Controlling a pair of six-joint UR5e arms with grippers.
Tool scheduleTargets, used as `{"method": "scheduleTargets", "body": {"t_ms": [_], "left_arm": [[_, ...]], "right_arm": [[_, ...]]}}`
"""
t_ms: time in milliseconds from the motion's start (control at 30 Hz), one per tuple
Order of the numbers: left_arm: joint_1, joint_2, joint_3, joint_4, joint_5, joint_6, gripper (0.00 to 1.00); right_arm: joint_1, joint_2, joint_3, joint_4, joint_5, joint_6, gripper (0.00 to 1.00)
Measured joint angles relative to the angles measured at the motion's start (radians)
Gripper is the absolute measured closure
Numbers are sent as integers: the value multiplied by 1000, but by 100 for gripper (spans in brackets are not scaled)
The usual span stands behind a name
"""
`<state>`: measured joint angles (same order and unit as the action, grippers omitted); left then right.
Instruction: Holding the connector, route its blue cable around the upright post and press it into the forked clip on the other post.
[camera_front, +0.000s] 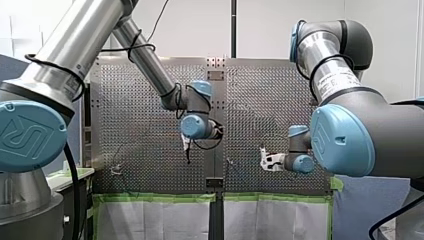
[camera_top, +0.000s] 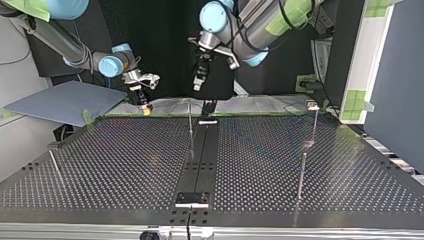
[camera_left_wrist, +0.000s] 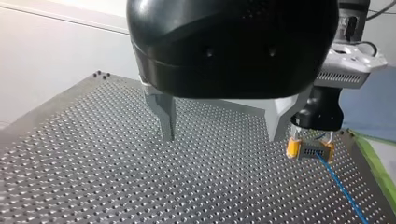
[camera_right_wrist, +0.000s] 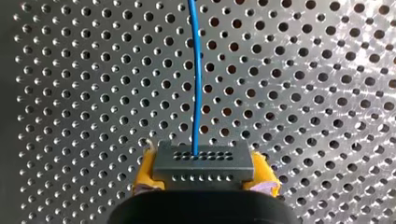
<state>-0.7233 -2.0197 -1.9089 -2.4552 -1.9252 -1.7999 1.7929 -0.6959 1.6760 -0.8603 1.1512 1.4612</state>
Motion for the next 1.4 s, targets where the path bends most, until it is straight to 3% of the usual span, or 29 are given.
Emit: {"method": "scheduleTargets", "body": {"t_ms": [300, 500, 967, 1167, 1400], "left_arm": [[1, 77, -78, -3, -4, -4, 5], [2, 125, -125, 2, -32, -8, 5], [19, 241, -241, 107, -43, -54, 5], [22, 293, -293, 158, -44, -53, 5], [24, 356, -356, 222, -43, -48, 5]], "right_arm": [[-6, 0, 0, 3, 1, -1, 100], [-6, 0, 0, 3, 1, -1, 100], [-7, 0, 0, 1, 4, -1, 100], [-9, 0, 0, 2, 35, -6, 100], [-20, -1, 0, 8, 94, -18, 100]]}}
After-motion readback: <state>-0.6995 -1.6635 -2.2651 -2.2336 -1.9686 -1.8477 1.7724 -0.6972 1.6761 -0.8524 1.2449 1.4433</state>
